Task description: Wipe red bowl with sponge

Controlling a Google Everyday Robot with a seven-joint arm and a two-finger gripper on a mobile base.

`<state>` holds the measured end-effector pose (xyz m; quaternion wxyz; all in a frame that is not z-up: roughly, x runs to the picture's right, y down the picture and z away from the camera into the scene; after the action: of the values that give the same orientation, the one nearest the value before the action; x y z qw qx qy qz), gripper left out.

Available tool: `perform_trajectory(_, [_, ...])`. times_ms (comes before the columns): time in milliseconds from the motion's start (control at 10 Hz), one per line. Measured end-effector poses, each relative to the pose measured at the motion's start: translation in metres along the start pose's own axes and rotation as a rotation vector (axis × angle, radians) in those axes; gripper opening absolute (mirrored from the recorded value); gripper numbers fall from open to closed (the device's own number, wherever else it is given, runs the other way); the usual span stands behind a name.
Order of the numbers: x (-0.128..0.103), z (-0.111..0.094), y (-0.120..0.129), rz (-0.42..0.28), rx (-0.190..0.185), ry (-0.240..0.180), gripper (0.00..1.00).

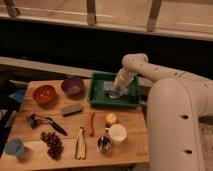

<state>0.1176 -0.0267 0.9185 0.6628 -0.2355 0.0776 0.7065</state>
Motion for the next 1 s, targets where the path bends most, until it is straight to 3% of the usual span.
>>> perform_trajectory(200, [-0.015, -0.014, 0.003, -0.025, 0.002, -0.017, 0.0])
perform_trajectory(400, [-0.029, -0.022, 0.02, -0.06, -0.021, -0.028, 0.0])
perform_trajectory(600, [-0.039, -0.032, 0.04, -0.114, -0.069, -0.044, 0.0])
perform_trajectory(1000, [-0.028, -0.047, 0.101, -0.244, -0.169, -0.057, 0.0])
